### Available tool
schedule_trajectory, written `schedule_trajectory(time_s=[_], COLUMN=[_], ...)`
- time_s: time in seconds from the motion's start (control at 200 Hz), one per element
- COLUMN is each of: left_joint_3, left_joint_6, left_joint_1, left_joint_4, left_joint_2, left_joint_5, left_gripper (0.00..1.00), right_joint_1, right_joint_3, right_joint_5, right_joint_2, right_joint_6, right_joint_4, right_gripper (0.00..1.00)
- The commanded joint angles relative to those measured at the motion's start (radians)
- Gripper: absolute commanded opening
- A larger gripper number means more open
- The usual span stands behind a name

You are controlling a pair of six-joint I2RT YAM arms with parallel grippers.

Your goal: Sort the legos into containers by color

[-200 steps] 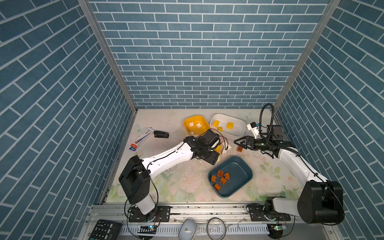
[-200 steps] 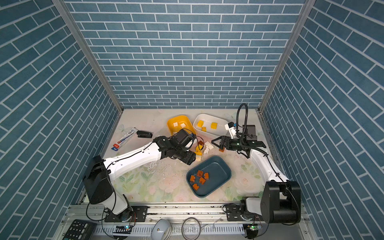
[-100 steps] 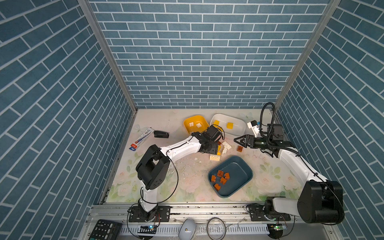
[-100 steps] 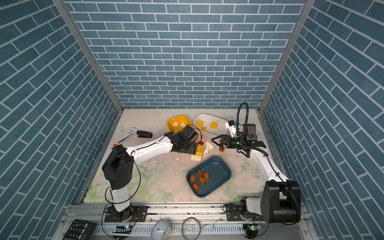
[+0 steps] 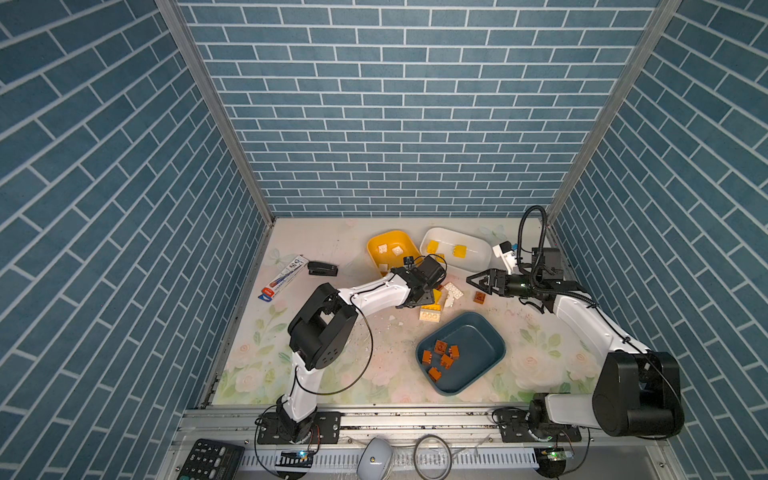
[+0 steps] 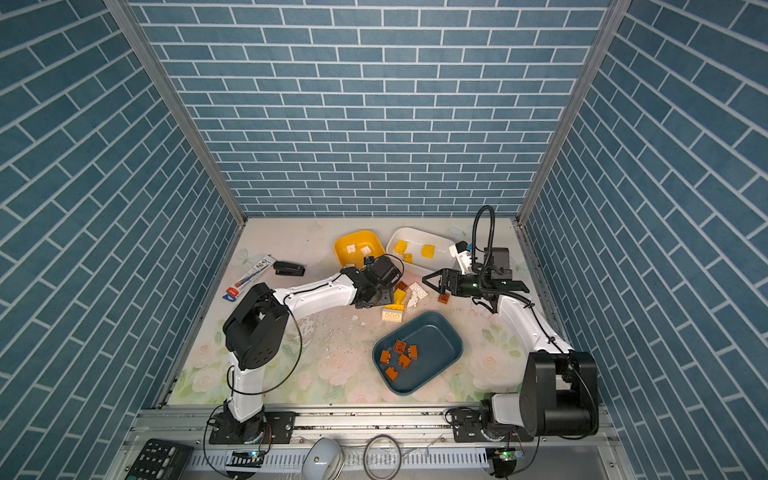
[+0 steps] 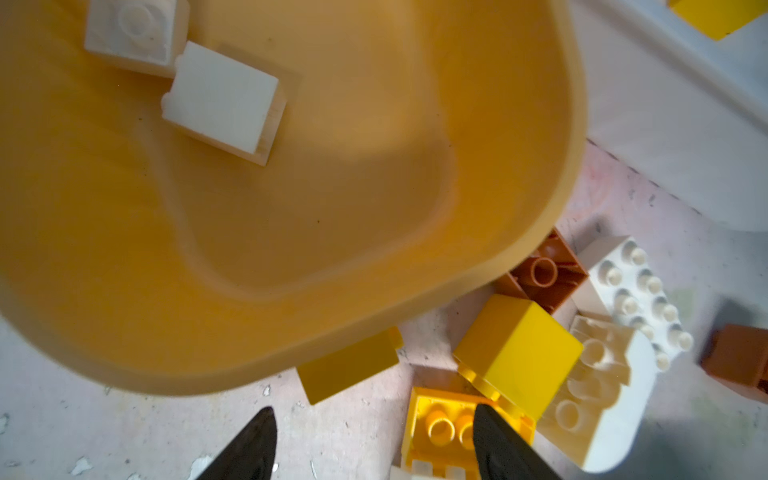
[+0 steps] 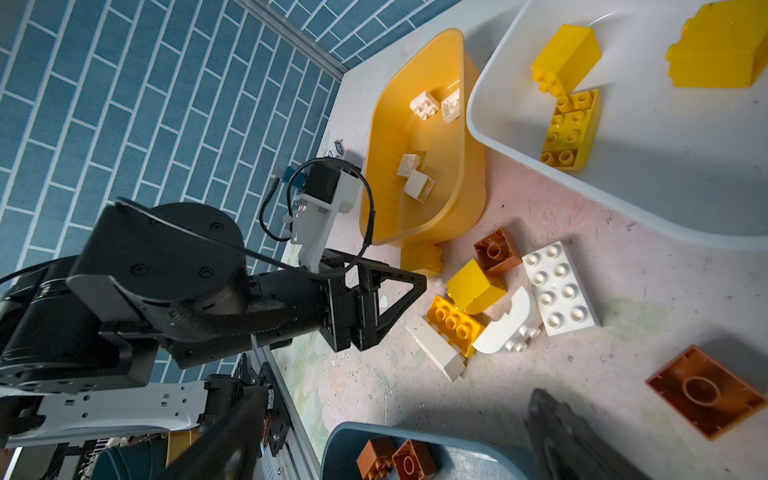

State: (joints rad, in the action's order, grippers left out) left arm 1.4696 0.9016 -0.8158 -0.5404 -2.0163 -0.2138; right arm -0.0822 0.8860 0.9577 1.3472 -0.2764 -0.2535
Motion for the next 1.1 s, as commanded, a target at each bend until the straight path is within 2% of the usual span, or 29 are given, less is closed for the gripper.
schedule_trajectory(time_s=[0.0,0.305,0.735,1.095], left_joint_3=[0.013,0.011,0.029,-0.02], left_joint_6=[0.089,0.166,0.192,0.23], left_joint_1=[0.003,-0.002,-0.002,-0.001], left_joint_4=[-0.007,0.005,-0.018,-0.05], left_joint_2=[-0.033,-0.064,-0.1,-0.058], left_joint_5=[-0.053,-0.107,-0.153,-0.197], left_gripper=[0.77,0.76,0.76,0.73], right_joint_1=[0.004,0.003,0.007,0.007], right_joint_3=[0.016,0.014,0.02,0.022], right_joint_5=[0.017,0.024,0.036,0.043], right_joint_2=[0.015,0.03,0.036,0.031], right_joint_6=[0.006,0.02,0.018,0.016], right_joint_4=[0.013,0.014,0.02,0.019], right_gripper=[0.99,0.98,0.98,0.98])
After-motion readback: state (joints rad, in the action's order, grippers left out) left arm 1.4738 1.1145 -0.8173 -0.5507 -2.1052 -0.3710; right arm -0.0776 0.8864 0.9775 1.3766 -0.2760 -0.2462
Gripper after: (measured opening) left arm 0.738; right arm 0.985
